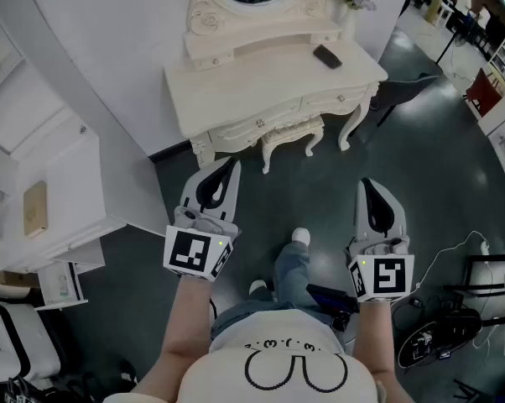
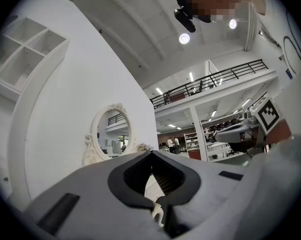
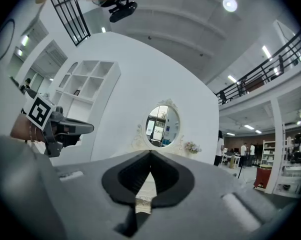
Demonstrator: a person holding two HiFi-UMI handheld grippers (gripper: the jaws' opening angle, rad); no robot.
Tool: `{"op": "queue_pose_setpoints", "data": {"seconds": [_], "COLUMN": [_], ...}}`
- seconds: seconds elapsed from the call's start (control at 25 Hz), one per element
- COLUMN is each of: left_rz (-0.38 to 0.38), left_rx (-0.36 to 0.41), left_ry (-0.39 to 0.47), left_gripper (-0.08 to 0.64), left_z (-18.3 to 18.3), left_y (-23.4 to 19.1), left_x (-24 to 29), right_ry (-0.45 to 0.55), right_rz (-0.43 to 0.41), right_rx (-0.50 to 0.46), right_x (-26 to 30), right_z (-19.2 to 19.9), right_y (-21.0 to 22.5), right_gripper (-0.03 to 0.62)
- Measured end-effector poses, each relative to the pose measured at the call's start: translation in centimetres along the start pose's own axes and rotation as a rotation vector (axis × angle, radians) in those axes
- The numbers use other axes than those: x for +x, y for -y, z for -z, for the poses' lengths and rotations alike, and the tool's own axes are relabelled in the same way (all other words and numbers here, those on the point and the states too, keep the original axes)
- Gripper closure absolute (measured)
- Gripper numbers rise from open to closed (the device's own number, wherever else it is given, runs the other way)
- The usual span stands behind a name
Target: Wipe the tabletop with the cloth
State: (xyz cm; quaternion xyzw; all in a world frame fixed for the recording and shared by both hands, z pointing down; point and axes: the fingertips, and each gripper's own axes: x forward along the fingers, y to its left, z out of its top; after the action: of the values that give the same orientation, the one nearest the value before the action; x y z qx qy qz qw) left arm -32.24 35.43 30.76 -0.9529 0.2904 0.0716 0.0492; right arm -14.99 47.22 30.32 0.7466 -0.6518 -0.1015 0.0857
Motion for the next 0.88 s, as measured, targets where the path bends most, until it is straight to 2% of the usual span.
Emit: {"op": "queue_pose_setpoints", "data": {"seconds": [0.48,0.68,0.88], "left_rz": [0.015,0.01,-0.005], "left_rx": [0.033,0.037,0.028], "left_ry": [0.006,-0.01,-0.024], "left_gripper": [0.558,0.558,0.558], "left_z": [-0.2,1.1,2.1], "left_y": [-0.3,-0.5,-0.8], "left_x": [5.8,10.2,16.8], "right_ry": [0.028,0.028,0.017], "right_rz": [0.002,-0.002,-0.014], "right_rx": [0.027,0.058,0.063], "right_x": [4.4,7.9,12.6], "right_z": [0.4,1.9,3.3], "right_y": [4.0,7.2,11.8], "right_gripper": [0.592,0.592,0.591]}}
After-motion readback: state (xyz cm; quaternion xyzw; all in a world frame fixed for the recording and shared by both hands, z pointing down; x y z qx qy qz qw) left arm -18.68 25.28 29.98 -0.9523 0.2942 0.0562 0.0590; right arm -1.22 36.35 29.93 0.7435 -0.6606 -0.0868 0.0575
